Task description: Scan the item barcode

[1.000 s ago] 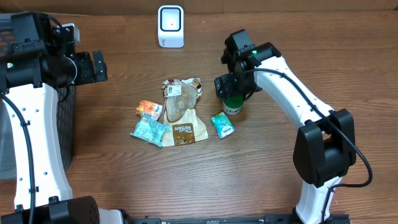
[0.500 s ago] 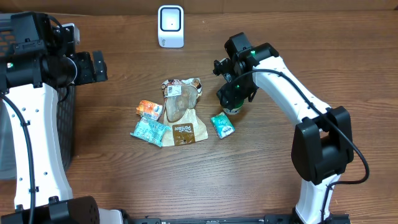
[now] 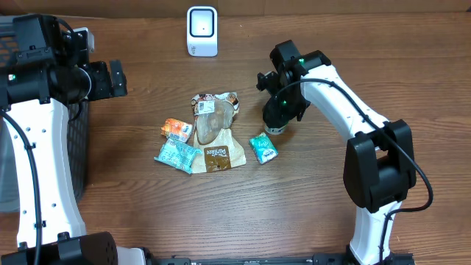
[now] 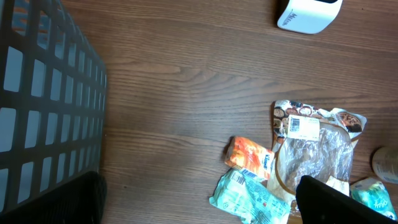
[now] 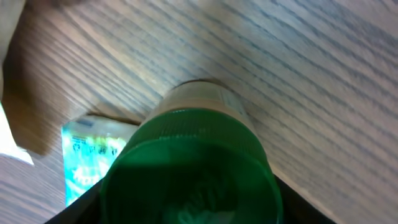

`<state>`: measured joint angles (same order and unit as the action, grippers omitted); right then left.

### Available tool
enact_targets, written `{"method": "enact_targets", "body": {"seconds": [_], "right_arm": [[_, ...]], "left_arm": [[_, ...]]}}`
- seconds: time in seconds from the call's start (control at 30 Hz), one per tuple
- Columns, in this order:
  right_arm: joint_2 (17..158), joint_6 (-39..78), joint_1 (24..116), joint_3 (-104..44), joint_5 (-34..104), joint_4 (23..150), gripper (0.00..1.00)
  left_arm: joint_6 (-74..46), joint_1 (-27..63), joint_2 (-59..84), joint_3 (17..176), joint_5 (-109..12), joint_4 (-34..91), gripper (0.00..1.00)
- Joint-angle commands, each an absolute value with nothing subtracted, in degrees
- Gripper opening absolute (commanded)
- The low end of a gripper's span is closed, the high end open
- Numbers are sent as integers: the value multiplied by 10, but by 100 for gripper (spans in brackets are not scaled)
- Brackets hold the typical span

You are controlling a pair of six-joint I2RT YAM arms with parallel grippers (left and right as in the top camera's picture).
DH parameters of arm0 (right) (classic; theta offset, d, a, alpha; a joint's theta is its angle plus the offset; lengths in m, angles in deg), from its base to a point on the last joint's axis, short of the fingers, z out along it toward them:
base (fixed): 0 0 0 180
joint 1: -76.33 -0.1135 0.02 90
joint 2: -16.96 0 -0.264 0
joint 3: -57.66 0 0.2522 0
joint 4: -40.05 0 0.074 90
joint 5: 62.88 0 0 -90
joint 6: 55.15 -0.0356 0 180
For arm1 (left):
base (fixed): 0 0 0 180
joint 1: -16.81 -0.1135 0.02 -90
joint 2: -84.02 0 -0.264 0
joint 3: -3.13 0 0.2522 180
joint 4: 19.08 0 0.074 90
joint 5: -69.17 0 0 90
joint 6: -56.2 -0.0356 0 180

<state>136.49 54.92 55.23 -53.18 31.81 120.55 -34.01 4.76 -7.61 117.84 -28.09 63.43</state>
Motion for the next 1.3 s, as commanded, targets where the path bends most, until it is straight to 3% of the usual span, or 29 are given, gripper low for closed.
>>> {"method": "enact_targets", "body": {"seconds": [0.0,0.17,0.6,0.77,0.9,1.27], "right_arm": [[1365,496,554,-528,322,1206,48],[1365,433,554,-529,322,1208,38],[1364,296,564,-555,443,1203,34],[1364,288,587,-571,520,1205,34],[1363,288,612,-583,581,1211,25],[1324,289,666,-586,773,1212,25]], "left_arm": [[-349,48,-75,1194,-279,634,100],[-349,48,-75,1194,-279,634,100],[-349,48,-75,1194,-279,634,100],[-349,48,-75,1194,-279,634,100],[-349,48,-75,1194,-279,634,100],[-349,48,-75,1194,-279,634,100]]}}
